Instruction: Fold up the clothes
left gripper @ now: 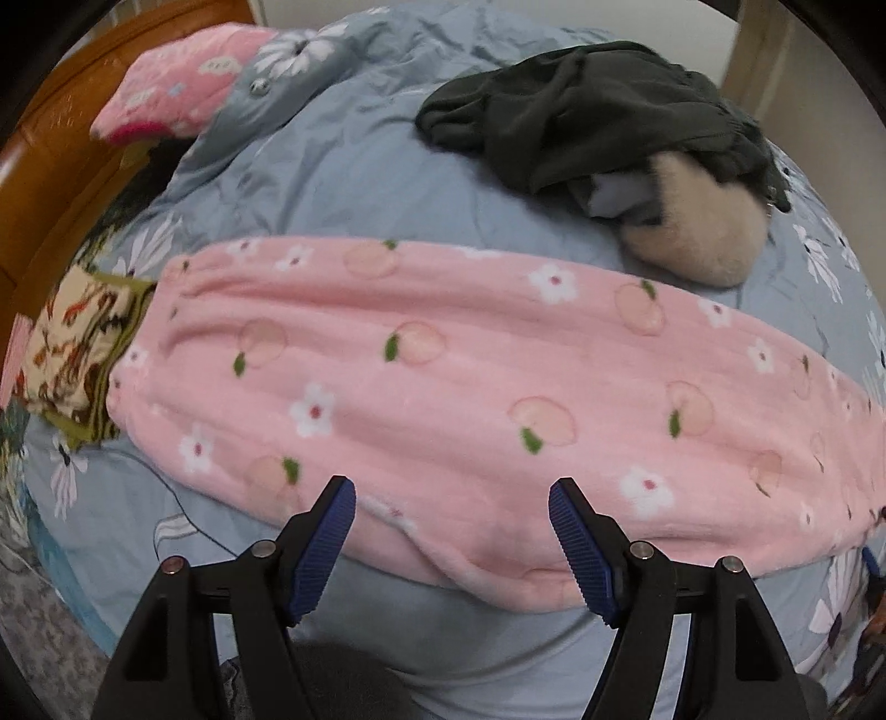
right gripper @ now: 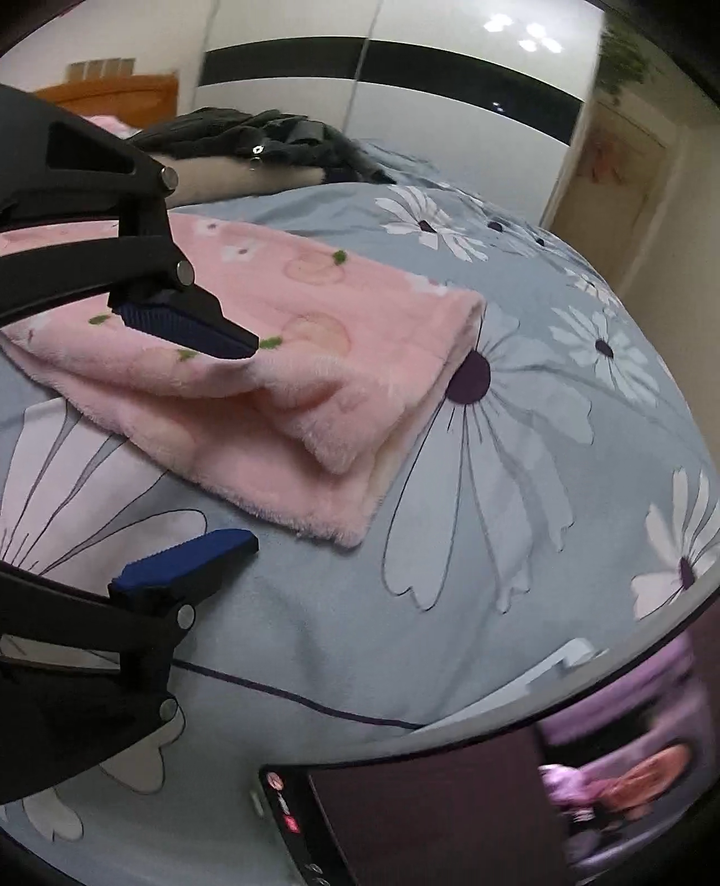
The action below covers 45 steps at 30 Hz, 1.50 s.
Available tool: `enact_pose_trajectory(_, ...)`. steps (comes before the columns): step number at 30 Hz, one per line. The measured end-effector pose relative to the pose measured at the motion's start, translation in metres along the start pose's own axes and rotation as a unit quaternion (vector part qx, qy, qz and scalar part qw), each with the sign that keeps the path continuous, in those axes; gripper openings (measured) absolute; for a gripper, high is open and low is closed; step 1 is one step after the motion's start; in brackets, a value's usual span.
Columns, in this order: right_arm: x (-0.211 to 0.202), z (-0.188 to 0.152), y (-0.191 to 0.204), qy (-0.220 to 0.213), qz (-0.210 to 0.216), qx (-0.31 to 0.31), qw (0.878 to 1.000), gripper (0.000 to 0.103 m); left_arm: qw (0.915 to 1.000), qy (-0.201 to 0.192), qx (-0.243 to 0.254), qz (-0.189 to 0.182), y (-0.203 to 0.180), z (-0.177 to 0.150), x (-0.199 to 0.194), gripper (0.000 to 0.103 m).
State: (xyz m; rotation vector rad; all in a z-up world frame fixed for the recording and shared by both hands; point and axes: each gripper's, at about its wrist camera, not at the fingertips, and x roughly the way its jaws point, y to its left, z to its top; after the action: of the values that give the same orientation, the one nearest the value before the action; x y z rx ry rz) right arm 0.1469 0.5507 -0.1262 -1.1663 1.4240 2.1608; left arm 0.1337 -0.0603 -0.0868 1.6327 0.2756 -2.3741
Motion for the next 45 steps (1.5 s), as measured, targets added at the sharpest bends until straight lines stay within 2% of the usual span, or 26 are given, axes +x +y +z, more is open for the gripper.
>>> enact_pose_trajectory(7,0.009,0.005,0.007,-0.042,-0.008,0.043,0.998,0.068,0.9999,0.004,-0.014,-0.001,0.01,0.004,0.006,0.076)
enact_pose_trajectory(8,0.009,0.006,0.009,-0.049,-0.011,0.046,0.998,0.063,0.9999,0.002,-0.017,-0.003,0.012,0.005,0.005,0.076)
enact_pose_trajectory(9,0.01,0.006,0.011,-0.056,-0.015,0.05,0.997,0.049,0.9998,0.001,-0.019,-0.006,0.013,0.005,0.003,0.076)
enact_pose_trajectory(11,0.011,0.007,0.01,-0.059,-0.024,0.064,0.996,0.035,0.9998,-0.004,-0.02,-0.008,0.015,0.006,0.0,0.076)
enact_pose_trajectory(12,0.011,0.008,0.009,-0.057,-0.026,0.07,0.996,0.024,0.9997,-0.006,-0.02,-0.01,0.017,0.005,-0.002,0.076)
enact_pose_trajectory(13,0.011,0.009,0.009,-0.055,-0.024,0.072,0.996,0.019,0.9997,-0.007,-0.021,-0.012,0.019,0.005,-0.003,0.076)
enact_pose_trajectory(15,0.006,0.009,0.018,-0.059,-0.021,0.057,0.996,0.015,0.9994,-0.01,-0.029,-0.015,0.028,0.005,-0.006,0.076)
enact_pose_trajectory(18,-0.011,0.006,0.044,-0.075,-0.011,0.007,0.997,0.014,0.9986,-0.014,-0.047,-0.019,0.044,0.006,-0.009,0.076)
enact_pose_trajectory(21,-0.028,0.0,0.088,-0.086,-0.004,-0.065,0.994,0.014,0.997,-0.02,-0.071,-0.023,0.064,0.007,-0.012,0.076)
enact_pose_trajectory(23,-0.037,-0.012,0.129,-0.092,0.011,-0.127,0.988,0.014,0.9957,-0.023,-0.087,-0.026,0.078,0.006,-0.013,0.076)
enact_pose_trajectory(26,-0.046,-0.046,0.191,-0.093,0.041,-0.228,0.968,0.014,0.9929,-0.028,-0.112,-0.027,0.102,0.003,-0.016,0.076)
enact_pose_trajectory(30,-0.052,-0.11,0.267,-0.081,0.083,-0.366,0.923,0.014,0.9885,-0.034,-0.145,-0.027,0.136,-0.001,-0.019,0.076)
enact_pose_trajectory(33,-0.031,-0.172,0.301,-0.049,0.093,-0.436,0.894,0.014,0.9837,-0.033,-0.174,-0.029,0.162,-0.007,-0.017,0.076)
enact_pose_trajectory(37,0.022,-0.254,0.319,0.029,0.078,-0.483,0.872,0.014,0.9776,-0.027,-0.206,-0.034,0.187,-0.016,-0.013,0.076)
enact_pose_trajectory(41,0.06,-0.337,0.317,0.09,0.061,-0.535,0.838,0.014,0.976,-0.024,-0.213,-0.037,0.2,-0.022,-0.011,0.076)
enact_pose_trajectory(45,0.084,-0.398,0.305,0.122,0.028,-0.582,0.804,0.016,0.9762,-0.017,-0.212,-0.042,0.203,-0.024,-0.004,0.076)
